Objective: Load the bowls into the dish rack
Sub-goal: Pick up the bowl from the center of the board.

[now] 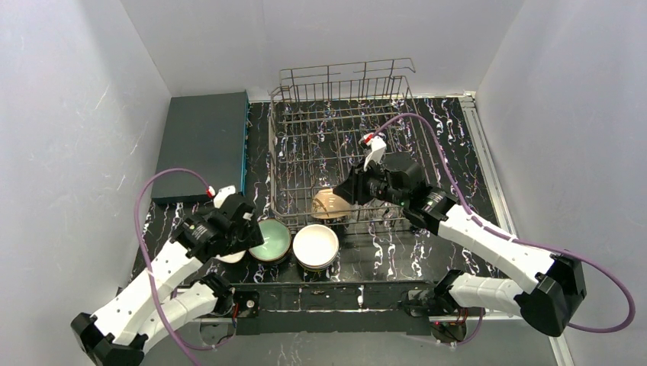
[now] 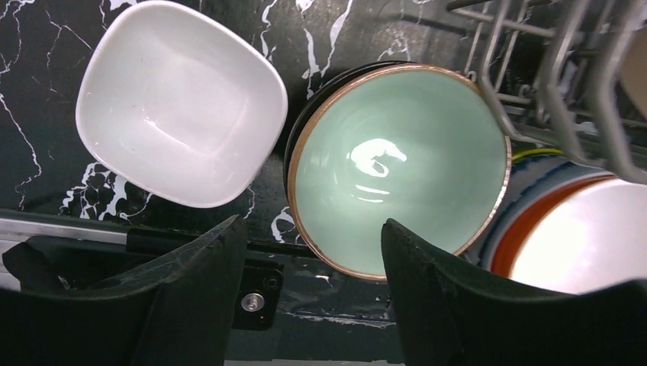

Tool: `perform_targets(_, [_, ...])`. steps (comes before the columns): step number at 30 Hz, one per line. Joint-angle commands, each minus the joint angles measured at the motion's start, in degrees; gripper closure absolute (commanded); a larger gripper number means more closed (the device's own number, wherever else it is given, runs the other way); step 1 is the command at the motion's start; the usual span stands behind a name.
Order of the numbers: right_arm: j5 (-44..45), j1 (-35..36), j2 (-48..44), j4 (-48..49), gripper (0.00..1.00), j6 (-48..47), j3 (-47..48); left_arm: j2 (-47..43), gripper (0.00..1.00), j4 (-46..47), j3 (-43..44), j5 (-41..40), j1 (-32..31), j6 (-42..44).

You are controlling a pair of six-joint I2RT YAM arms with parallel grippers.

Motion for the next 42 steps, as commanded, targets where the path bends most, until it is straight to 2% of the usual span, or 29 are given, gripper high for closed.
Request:
perform_targets(1, [-9.9, -1.9, -0.4, 4.1, 0.67, 4.3, -0.5, 2.7, 0.39, 1.2, -2.1, 0.2, 0.2, 0.8])
perform_targets(4, [-10.0, -2.3, -0.4, 4.1, 0.67, 4.4, -0.5, 4.8, 0.41, 4.0, -3.3, 2.2, 0.2, 2.0])
perform_targets(12, [-8.4, -2.6, -1.5, 2.3, 0.67, 3.7, -0.3, 11.3, 0.55, 5.8, -3.8, 3.3, 0.2, 4.2])
perform_targets(19, [-7.5, -2.7, -2.0, 1.6, 0.66, 3.3, -0.1, 11.9, 0.57, 5.9, -5.0, 2.3, 0.2, 4.2])
perform_targets(22, [-7.4, -2.7, -2.0, 1.5, 0.66, 3.2, 0.1, 12.0, 0.68, 5.7, -5.2, 1.6, 0.2, 4.1])
perform_targets(28, [-7.5, -2.8, -2.0, 1.5, 0.66, 3.4, 0.2, 11.1, 0.99, 3.7, -3.2, 0.3, 0.2, 4.4])
perform_targets(42, [-10.7, -2.8, -1.2, 4.1, 0.63, 6.3, -0.1, 1.3, 1.00, -8.1, 5.1, -10.9, 0.2, 2.6])
